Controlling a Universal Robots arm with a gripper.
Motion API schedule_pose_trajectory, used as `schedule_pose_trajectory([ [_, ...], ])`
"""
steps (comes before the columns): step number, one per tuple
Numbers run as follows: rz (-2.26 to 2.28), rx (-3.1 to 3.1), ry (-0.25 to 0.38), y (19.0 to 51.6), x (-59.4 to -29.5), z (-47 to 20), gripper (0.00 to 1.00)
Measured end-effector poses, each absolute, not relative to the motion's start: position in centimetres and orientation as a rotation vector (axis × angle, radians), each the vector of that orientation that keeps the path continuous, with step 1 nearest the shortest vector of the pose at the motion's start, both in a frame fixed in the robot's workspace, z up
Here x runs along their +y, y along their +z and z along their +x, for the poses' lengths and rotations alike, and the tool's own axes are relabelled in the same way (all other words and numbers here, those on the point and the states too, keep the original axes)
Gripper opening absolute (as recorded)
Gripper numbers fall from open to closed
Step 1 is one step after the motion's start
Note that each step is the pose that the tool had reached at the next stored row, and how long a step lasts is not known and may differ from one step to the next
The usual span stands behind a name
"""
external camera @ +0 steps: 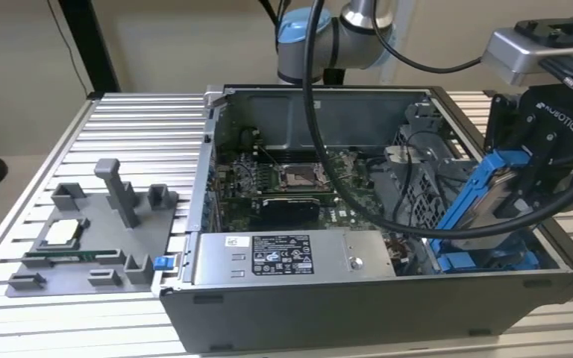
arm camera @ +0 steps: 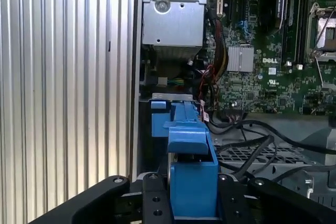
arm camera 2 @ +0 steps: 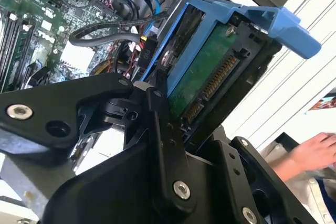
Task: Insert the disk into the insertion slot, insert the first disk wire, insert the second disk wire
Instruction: 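Insert the disk into the insertion slot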
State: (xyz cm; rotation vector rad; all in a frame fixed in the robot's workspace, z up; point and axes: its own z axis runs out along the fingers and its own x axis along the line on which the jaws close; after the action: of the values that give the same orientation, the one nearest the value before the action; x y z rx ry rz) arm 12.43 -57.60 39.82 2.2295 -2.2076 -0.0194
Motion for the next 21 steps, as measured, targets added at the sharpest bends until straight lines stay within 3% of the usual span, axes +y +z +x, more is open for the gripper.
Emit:
schedule_pose_trajectory([
  [13,2.233,-2.204,-0.019,38.0,-57.5,12.4,0.00],
  [14,2.233,-2.204,-0.019,38.0,-57.5,12.4,1.00],
  [21,2.232,-2.204,-0.021,39.0,-57.5,12.4,1.00],
])
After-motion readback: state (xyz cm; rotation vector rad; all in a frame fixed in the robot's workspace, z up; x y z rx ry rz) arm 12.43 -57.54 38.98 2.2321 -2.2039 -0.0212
